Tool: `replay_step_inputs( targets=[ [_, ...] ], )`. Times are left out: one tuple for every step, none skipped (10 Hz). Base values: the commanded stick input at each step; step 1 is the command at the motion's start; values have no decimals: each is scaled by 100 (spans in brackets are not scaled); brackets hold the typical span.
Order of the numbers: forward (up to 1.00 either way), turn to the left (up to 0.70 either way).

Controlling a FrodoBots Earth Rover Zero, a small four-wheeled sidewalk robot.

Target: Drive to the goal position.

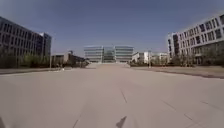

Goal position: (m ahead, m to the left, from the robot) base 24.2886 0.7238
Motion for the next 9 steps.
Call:
replay_step_inputs(
  targets=[
    [70,0],
    [70,0],
    [70,0],
    [70,0],
    [70,0],
    [70,0],
    [70,0],
    [70,0],
    [70,0]
  ],
)
